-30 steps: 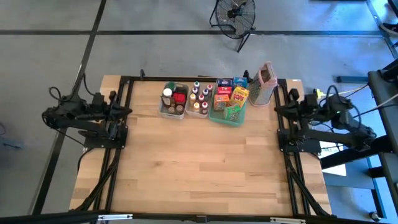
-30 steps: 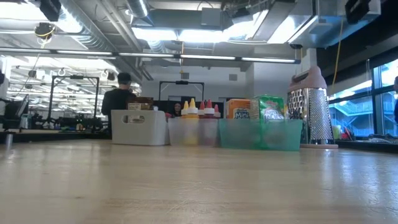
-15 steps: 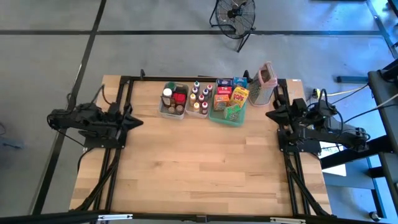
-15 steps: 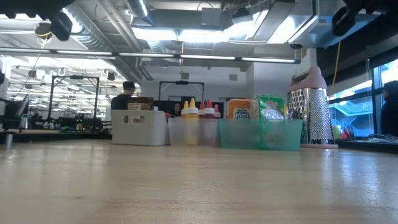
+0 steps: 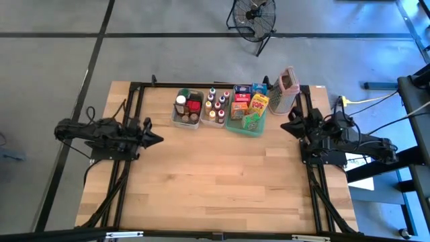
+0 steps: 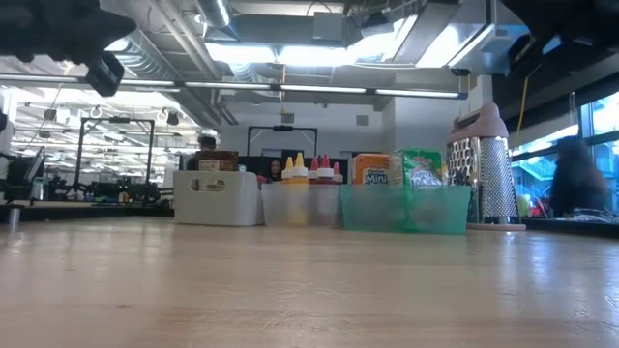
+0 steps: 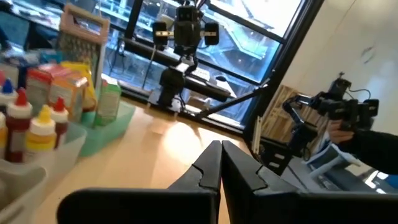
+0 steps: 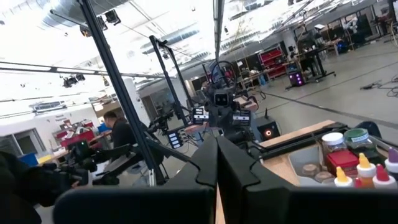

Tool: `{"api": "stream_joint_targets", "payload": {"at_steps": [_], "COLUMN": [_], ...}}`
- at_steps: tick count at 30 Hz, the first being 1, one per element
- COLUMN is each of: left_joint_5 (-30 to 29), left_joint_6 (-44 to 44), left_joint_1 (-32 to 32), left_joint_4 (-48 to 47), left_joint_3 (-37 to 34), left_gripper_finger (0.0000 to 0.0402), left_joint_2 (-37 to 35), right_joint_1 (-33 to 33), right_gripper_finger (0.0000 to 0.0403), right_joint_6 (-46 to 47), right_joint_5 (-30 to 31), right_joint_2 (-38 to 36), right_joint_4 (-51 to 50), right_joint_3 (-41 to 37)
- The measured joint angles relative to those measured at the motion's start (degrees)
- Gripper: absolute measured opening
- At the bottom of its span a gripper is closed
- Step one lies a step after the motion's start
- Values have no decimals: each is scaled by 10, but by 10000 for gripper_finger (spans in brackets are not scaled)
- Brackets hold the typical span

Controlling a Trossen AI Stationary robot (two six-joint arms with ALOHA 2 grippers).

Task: Pick & Place Kitchen Items
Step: Return to Home Position

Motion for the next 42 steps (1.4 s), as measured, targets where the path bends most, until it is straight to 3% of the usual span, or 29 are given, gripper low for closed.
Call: {"api": "stream_joint_targets", "payload": {"at_steps": [16,23,32,38,42], "left_joint_5": [25,12,-11,-13,-8], "left_joint_6": [-17,25,-3,-42,-59], "left_joint_1": [0,0,2,2,2], "left_joint_4": [130,101,89,89,88], "left_joint_3": [-98,-99,-98,-99,-98], "left_gripper_finger": [2,2,3,3,4], "left_joint_2": [1,2,29,59,81], "right_joint_1": [0,0,0,0,0], "right_gripper_finger": [3,3,3,3,3], "right_joint_6": [9,15,-31,-75,-91], "right_joint_5": [0,1,2,28,32], "right_joint_2": [0,0,0,1,1], "right_joint_4": [-10,-37,-84,-75,-7], "right_joint_3": [-12,-12,-12,-16,-61]}}
